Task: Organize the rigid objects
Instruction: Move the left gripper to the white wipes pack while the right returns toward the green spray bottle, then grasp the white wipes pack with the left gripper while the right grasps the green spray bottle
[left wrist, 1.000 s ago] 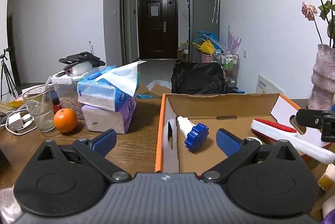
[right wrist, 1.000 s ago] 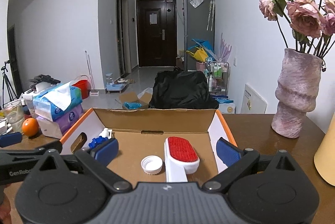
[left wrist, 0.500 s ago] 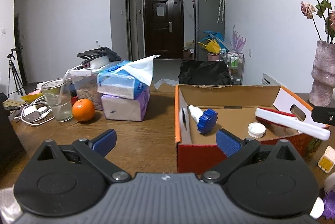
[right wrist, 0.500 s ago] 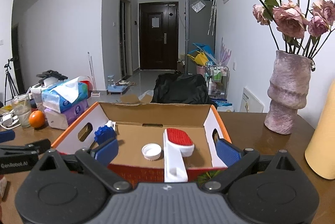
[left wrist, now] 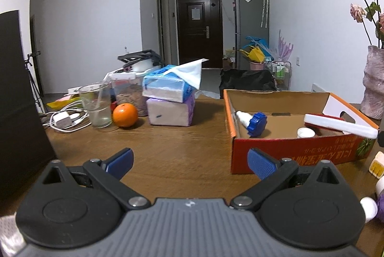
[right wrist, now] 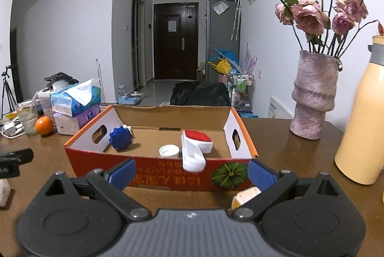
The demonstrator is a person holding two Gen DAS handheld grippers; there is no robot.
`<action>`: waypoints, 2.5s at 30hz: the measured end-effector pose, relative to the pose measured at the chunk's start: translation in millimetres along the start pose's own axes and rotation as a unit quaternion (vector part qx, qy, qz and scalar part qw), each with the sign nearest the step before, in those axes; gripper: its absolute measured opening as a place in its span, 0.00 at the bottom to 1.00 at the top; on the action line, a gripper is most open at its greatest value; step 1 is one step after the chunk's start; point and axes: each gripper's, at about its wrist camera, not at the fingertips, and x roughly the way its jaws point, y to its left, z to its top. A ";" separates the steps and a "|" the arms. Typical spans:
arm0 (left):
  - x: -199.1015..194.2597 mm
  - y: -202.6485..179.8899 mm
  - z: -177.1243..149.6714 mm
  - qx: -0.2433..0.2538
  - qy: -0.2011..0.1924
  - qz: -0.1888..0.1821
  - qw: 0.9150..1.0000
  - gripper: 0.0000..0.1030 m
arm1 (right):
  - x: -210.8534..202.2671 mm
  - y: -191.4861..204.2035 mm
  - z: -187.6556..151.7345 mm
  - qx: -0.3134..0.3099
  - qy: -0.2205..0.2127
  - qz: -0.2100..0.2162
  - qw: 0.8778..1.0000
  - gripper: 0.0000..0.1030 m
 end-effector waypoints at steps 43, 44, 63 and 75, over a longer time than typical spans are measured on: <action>25.8 116.1 -58.4 -0.040 0.125 0.071 0.989 1.00 | -53.4 -3.4 -99.2 0.041 0.092 -0.101 0.990 0.97; 26.1 116.9 -58.8 -0.043 0.126 0.071 0.989 1.00 | -53.0 -4.0 -99.3 0.043 0.093 -0.103 0.989 0.97; 11.4 124.4 -55.7 -0.062 0.097 0.046 0.992 0.81 | -60.9 -14.0 -106.1 0.084 0.103 -0.082 0.988 0.81; -12.5 109.1 -51.4 -0.037 0.046 0.020 0.998 0.81 | -69.2 -13.7 -117.5 0.062 0.132 -0.077 0.986 0.45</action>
